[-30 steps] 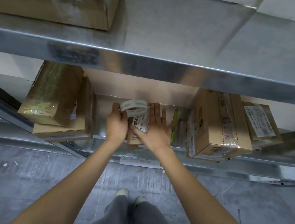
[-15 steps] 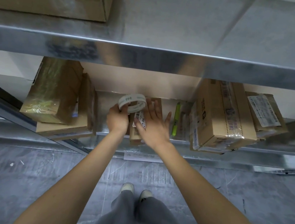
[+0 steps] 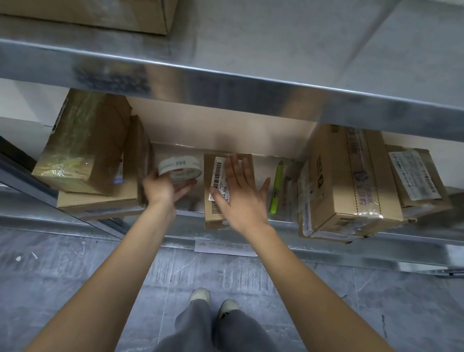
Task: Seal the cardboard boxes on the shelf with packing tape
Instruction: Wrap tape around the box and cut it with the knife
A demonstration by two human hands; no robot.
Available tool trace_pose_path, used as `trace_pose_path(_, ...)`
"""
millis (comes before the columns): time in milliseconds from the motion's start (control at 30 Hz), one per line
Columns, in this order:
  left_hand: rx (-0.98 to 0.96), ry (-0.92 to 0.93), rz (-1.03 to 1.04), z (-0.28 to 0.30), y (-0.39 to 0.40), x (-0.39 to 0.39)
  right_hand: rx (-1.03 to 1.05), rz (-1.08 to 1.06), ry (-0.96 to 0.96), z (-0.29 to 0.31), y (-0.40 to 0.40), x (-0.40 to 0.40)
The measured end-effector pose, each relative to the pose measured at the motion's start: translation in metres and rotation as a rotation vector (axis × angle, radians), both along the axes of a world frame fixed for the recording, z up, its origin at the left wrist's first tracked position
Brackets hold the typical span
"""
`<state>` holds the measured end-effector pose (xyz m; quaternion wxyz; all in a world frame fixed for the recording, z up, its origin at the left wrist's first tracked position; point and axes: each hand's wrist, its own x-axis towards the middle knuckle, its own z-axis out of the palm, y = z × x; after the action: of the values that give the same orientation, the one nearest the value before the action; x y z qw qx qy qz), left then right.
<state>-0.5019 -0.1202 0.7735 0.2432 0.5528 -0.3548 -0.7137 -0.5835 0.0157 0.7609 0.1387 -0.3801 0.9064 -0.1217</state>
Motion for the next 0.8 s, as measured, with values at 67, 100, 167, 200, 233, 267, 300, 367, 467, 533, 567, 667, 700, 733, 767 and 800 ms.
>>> trace_pose_path(67, 0.120, 0.014, 0.041, -0.004, 0.000, 0.002, 0.011, 0.004, 0.014, 0.001, 0.000, 0.000)
trace_pose_path(100, 0.198, 0.032, 0.039, -0.009, 0.001, 0.002, 0.025, 0.008, 0.022, 0.002, -0.001, 0.000)
trace_pose_path(167, 0.351, 0.041, 0.003, -0.021, 0.001, -0.001, 0.074, 0.002, 0.018, 0.007, -0.003, 0.002)
trace_pose_path(200, 0.383, 0.032, -0.051, -0.028, 0.002, -0.003, 0.100, -0.012, 0.006, 0.009, -0.005, 0.004)
trace_pose_path(233, 0.383, 0.021, -0.113, -0.032, 0.004, -0.005, 0.123, -0.033, -0.010, 0.012, -0.008, 0.007)
trace_pose_path(267, 0.374, 0.023, -0.164, -0.039, 0.006, -0.007, 0.138, -0.057, -0.030, 0.014, -0.011, 0.010)
trace_pose_path(300, 0.366, 0.016, -0.200, -0.042, 0.009, -0.010, 0.136, -0.082, -0.053, 0.015, -0.015, 0.014)
trace_pose_path(367, 0.354, 0.030, -0.244, -0.040, 0.013, -0.012, 0.094, -0.134, -0.074, 0.017, -0.022, 0.020)
trace_pose_path(467, 0.330, 0.110, -0.305, -0.036, 0.016, -0.010, -0.007, -0.196, -0.055, 0.020, -0.016, 0.021)
trace_pose_path(533, 0.289, 0.163, -0.323, -0.027, 0.019, -0.010, -0.119, -0.237, -0.106, 0.020, -0.007, 0.019)
trace_pose_path(567, 0.208, 0.148, -0.329, -0.021, 0.022, -0.009, -0.189, -0.261, -0.135, 0.021, -0.002, 0.019)
trace_pose_path(667, -0.237, 0.029, -0.316, -0.003, 0.024, -0.014, -0.398, -0.332, -0.190, 0.022, 0.005, 0.017)
trace_pose_path(700, -0.410, -0.023, -0.340, 0.005, 0.023, -0.015, -0.478, -0.345, -0.219, 0.022, 0.006, 0.015)
trace_pose_path(733, -0.577, -0.084, -0.386, 0.010, 0.022, -0.017, -0.563, -0.345, -0.251, 0.021, 0.006, 0.013)
trace_pose_path(767, -0.718, -0.163, -0.440, 0.014, 0.021, -0.018, -0.645, -0.339, -0.285, 0.020, 0.006, 0.011)
trace_pose_path(800, -0.821, -0.234, -0.463, 0.015, 0.019, -0.019, -0.724, -0.341, -0.343, 0.018, 0.006, 0.009)
